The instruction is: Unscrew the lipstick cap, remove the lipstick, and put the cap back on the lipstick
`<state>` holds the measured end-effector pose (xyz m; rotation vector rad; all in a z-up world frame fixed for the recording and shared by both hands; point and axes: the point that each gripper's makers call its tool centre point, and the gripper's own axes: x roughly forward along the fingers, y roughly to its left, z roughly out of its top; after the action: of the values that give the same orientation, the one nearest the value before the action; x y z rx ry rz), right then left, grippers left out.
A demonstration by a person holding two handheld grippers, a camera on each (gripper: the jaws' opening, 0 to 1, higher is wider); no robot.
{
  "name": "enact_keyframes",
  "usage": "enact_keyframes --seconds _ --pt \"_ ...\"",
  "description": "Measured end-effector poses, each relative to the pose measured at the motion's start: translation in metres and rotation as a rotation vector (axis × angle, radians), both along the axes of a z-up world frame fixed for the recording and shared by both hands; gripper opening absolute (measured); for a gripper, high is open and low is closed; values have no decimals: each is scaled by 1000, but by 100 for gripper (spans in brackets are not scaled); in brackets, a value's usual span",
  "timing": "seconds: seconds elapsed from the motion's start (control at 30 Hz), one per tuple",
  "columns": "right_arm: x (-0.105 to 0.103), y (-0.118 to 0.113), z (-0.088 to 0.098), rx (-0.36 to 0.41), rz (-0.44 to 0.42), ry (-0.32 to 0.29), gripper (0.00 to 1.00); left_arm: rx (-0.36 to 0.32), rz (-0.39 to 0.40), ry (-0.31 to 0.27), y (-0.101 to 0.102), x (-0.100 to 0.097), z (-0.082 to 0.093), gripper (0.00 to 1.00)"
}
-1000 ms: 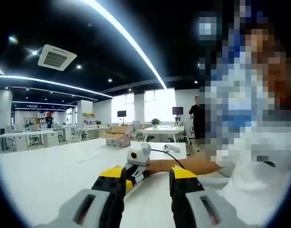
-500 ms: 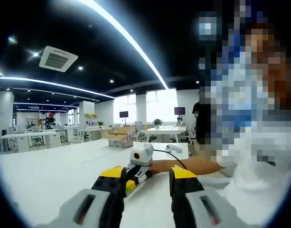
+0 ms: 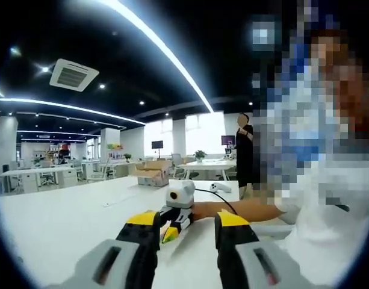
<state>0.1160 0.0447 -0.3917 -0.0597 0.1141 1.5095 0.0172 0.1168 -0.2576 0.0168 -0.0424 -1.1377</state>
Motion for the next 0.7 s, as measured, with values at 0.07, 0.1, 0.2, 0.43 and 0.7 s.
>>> enact_keyframes --seconds 0.07,0.1,0.2,0.43,0.7 --pt "3 -4 3 4 -22 12 40 1 2 4 0 2 -1 38" --pt "6 -6 4 4 -44 16 40 5 4 4 0 2 -2 38" --pt "18 -24 -9 -161 -161 19 45 -4 8 6 3 5 -1 38" --pt "-22 -34 20 -82 -136 80 58 -5 17 12 7 8 -3 38" --pt "-43 -66 58 -134 -280 2 58 -7 44 7 16 7 -1 38"
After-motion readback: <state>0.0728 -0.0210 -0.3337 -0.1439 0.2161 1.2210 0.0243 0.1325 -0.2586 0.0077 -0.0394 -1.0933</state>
